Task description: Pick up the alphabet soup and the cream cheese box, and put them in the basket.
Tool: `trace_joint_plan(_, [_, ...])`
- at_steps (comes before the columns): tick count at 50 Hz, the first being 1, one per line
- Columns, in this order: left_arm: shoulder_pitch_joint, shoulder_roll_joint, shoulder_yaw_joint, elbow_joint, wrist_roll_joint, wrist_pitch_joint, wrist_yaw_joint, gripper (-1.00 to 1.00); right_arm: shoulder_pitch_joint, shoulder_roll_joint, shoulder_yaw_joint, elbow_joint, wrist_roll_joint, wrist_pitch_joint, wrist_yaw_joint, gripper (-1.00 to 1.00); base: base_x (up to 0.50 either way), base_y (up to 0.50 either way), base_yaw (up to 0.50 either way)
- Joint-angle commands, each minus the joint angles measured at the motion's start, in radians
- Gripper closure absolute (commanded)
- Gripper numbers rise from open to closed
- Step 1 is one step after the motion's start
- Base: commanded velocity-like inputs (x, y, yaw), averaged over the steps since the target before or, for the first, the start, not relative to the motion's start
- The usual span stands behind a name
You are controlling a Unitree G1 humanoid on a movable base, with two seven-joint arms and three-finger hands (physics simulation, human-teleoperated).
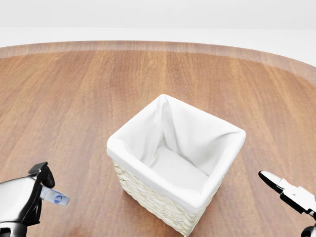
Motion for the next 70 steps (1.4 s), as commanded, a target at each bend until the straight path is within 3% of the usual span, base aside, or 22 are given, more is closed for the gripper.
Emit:
trace_joint_plan(1, [0.014, -0.016, 0.071, -0.186, -0.101, 0.000, -0.096, 1.00, -0.002, -0.002, -0.001, 0.005, 0.001, -0.001, 0.000, -1.00, 0.00, 0.00, 0.00])
trace_joint_plan(6, [0.022, -0.029, 0.108, -0.304, -0.140, 0.000, -0.166, 1.00, -0.001, -0.001, -0.001, 0.002, 0.002, 0.000, 0.000, -1.00, 0.00, 0.00, 0.00])
trace_joint_plan(29, [0.028, -0.055, 0.118, -0.385, -0.191, 0.000, -0.201, 1.00, 0.002, 0.000, -0.004, -0.003, 0.007, -0.004, 0.000, -1.00, 0.00, 0.00, 0.00])
trace_joint_plan(36, [-0.006, -0.053, 0.112, -0.360, -0.219, 0.000, -0.201, 1.00, 0.005, 0.002, -0.005, -0.013, 0.009, 0.000, 0.000, -1.00, 0.00, 0.00, 0.00])
trace_joint_plan(56, [-0.062, -0.085, 0.087, -0.580, -0.214, 0.000, -0.371, 1.00, 0.008, 0.004, -0.004, -0.015, 0.010, -0.005, 0.000, -1.00, 0.00, 0.00, 0.00])
trace_joint_plan(64, [-0.119, -0.086, 0.073, -0.660, -0.201, 0.064, -0.446, 1.00, 0.009, 0.005, -0.006, -0.016, 0.012, -0.004, 0.000, -1.00, 0.00, 0.00, 0.00])
trace_joint_plan(66, [-0.142, -0.086, 0.068, -0.690, -0.196, 0.092, -0.479, 1.00, 0.008, 0.005, -0.006, -0.014, 0.010, -0.006, 0.000, -1.00, 0.00, 0.00, 0.00])
trace_joint_plan(70, [-0.176, -0.083, 0.056, -0.721, -0.183, 0.115, -0.512, 1.00, 0.006, 0.004, -0.006, -0.014, 0.012, -0.002, 0.000, -1.00, 0.00, 0.00, 0.00])
